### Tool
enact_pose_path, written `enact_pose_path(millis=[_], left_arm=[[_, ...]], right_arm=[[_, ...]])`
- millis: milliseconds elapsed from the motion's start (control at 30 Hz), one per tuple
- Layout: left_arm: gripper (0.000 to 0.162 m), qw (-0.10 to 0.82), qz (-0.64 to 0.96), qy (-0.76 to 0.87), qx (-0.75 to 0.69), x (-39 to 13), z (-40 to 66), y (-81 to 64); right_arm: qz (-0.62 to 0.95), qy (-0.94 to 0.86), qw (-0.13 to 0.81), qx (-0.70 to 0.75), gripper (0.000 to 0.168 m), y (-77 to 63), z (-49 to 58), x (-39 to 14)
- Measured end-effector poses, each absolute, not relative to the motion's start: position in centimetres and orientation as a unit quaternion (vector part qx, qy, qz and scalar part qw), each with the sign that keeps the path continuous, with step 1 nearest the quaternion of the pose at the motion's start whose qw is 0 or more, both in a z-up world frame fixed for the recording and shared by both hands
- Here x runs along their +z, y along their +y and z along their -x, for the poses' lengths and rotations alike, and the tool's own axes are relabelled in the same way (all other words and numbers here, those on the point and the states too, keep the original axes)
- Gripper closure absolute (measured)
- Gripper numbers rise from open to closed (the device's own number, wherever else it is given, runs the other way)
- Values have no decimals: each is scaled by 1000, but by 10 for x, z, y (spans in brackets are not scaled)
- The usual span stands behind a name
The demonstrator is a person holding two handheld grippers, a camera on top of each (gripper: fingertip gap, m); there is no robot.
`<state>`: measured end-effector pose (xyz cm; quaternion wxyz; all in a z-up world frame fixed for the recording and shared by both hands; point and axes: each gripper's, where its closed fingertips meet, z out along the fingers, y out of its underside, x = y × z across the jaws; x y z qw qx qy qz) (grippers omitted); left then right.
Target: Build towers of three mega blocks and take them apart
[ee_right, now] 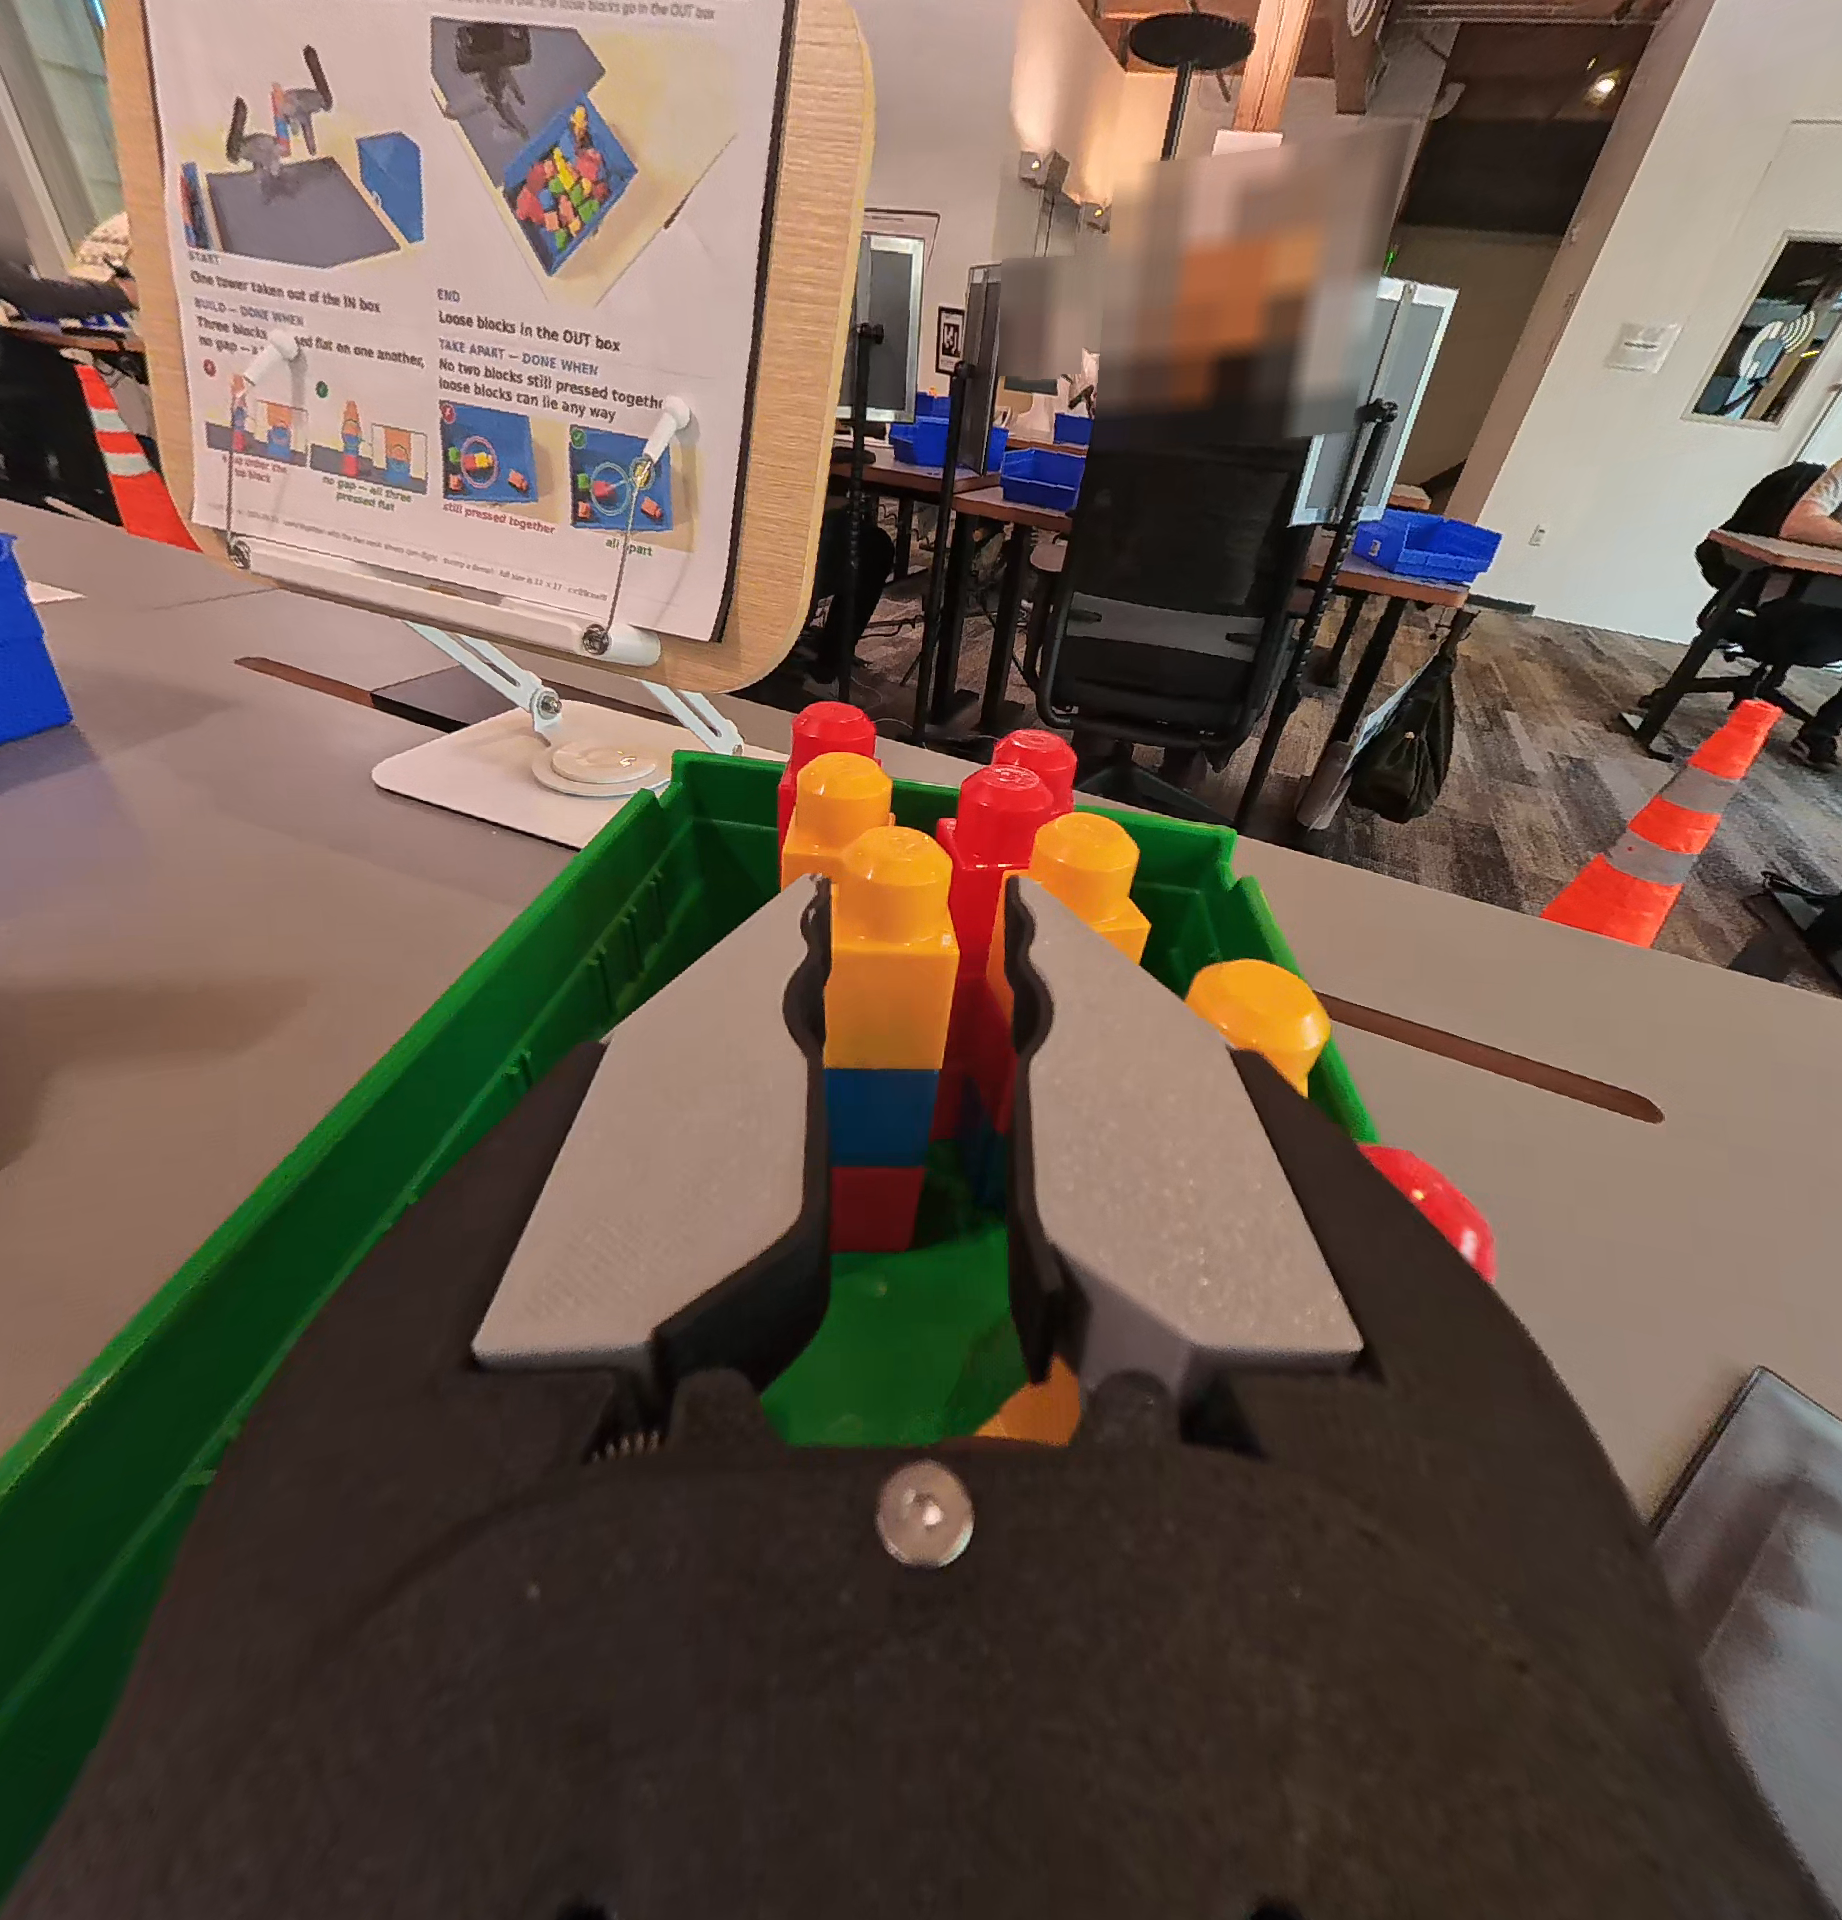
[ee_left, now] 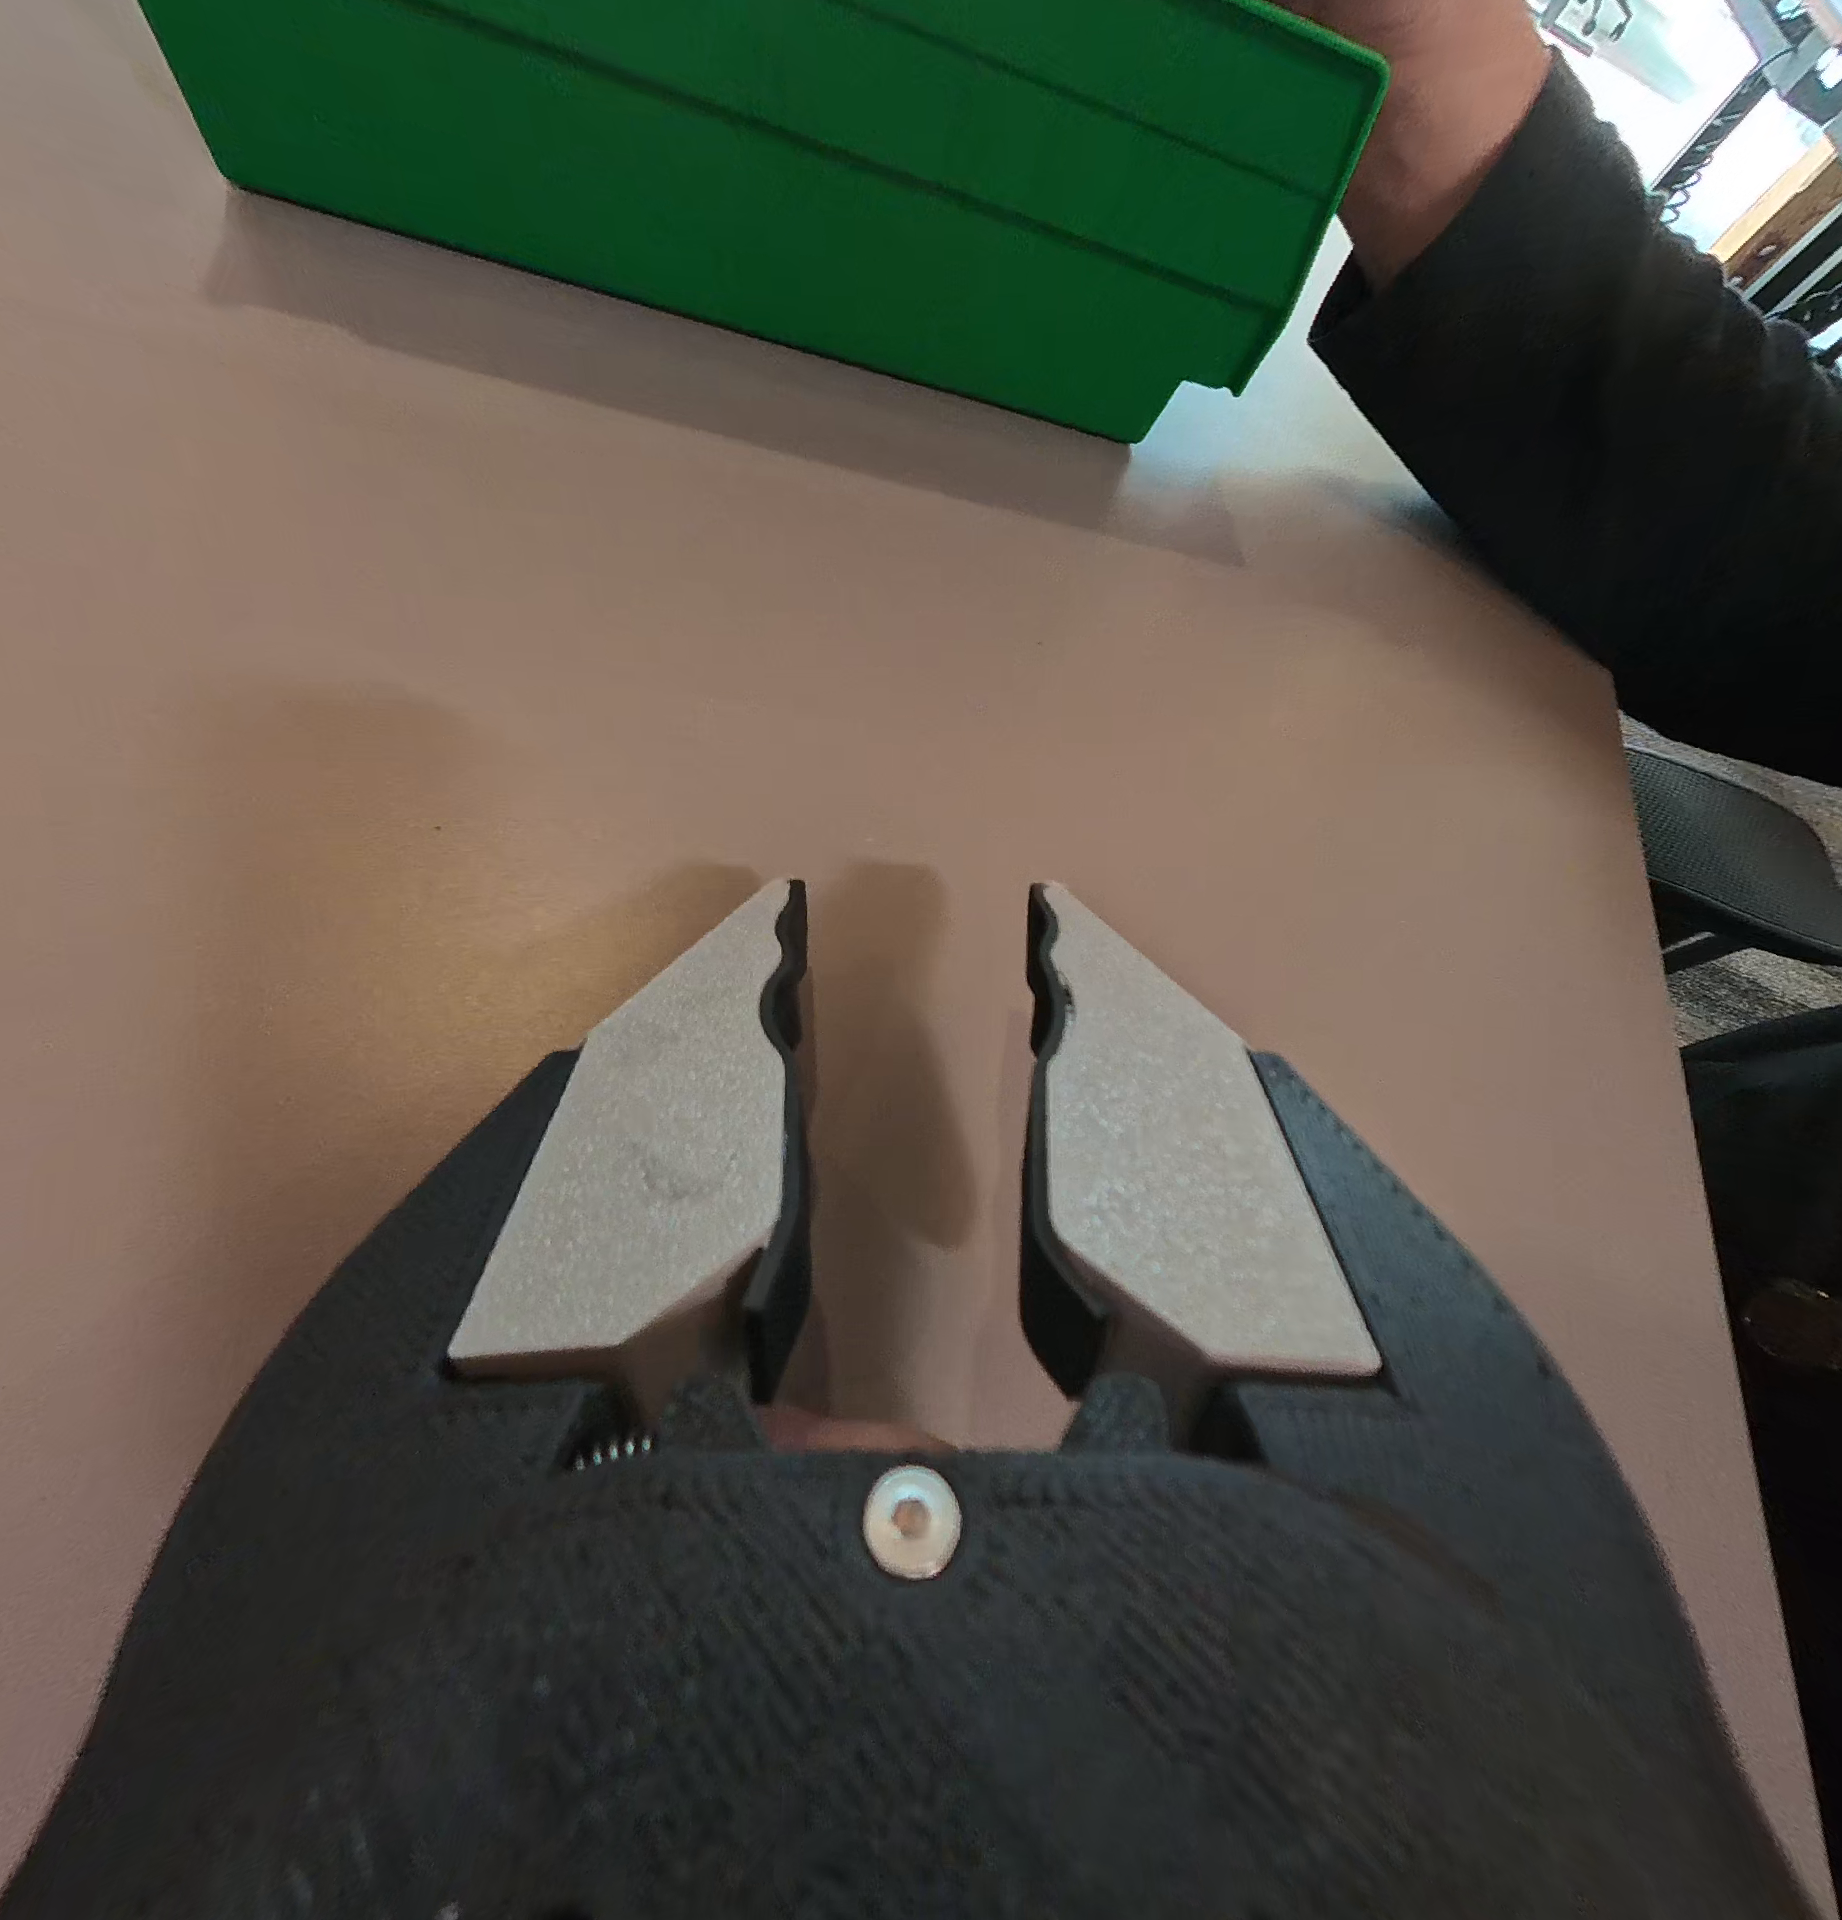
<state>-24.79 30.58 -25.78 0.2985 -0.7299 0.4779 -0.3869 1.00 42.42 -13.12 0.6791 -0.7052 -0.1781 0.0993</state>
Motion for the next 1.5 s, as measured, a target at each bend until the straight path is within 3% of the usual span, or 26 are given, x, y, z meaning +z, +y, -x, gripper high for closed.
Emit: enact_pose_path(millis=[333,533,900,1333,1400,1500], left_arm=[[121,297,729,480,-387,-258,248,305],[121,295,730,480,-388,-258,248,305],[121,291,730,479,-392,-258,248,303],[122,272,722,514,-375,-266,244,289],[122,274,722,507,-384,-264,245,290],[122,273,722,493,-401,-260,245,292]], right_arm=[[706,-105,699,35,136,416,-51,-114],[768,-43,637,50,110,414,-76,-135],[860,-62,499,89,110,401,-57,-192],[960,-44,276,-37,104,393,-67,-257],[964,-40,261,-31,106,395,-67,-264],[966,-46,255,-25,120,397,-67,-269]])
